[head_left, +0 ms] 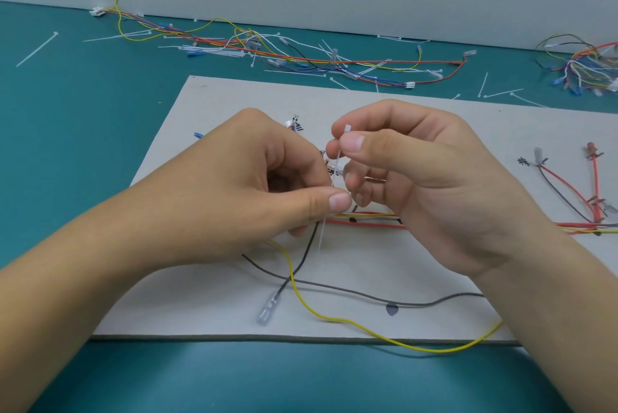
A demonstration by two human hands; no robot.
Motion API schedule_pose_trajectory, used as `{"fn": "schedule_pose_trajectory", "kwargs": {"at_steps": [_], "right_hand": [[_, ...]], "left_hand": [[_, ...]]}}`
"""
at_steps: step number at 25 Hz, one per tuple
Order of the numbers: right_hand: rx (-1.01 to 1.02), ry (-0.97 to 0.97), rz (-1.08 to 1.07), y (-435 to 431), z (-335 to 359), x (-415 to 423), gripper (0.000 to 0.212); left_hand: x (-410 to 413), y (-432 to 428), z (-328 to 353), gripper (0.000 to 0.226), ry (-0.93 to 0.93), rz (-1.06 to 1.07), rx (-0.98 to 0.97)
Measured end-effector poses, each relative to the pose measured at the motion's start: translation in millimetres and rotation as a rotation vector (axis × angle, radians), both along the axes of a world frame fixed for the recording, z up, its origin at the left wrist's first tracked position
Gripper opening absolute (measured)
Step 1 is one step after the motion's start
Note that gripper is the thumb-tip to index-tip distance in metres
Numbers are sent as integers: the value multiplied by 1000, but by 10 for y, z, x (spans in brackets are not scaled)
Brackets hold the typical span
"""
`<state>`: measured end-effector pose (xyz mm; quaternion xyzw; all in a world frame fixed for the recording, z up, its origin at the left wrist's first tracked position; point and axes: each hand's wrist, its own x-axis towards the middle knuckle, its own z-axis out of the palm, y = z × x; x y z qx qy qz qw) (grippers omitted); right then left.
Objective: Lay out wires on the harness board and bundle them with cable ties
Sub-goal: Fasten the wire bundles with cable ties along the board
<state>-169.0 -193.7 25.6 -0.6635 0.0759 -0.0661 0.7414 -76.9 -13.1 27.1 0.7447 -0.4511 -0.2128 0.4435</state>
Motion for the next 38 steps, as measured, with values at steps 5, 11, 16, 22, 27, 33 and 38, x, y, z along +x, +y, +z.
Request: {"fn": "schedule_pose_trajectory", "kwargs": {"at_steps": [5,11,16,22,27,33,38], "right_hand": [[-4,0,15,-20,3,8,11],[-20,3,-2,-17,-21,11,12],[-59,5,-64,1,-30,26,13],[-101,8,-77,-8,-30,42,11],[-159,16,-93,-18,-54,41,15],[-162,-9,-84,-10,-51,30,12],[-182,-14,-96,-2,-41,24,19]], "left_hand": [[-1,5,5,29,-11,7,-19],[13,5,-2,28,-59,17,-6],[142,91,5,50,-318,9,104],[455,439,197,16,-469,21,214],[521,558,226,25,-318,-20,444],[499,520,254,41,-240,-33,503],[465,520,292,43,-247,-22,500]]}}
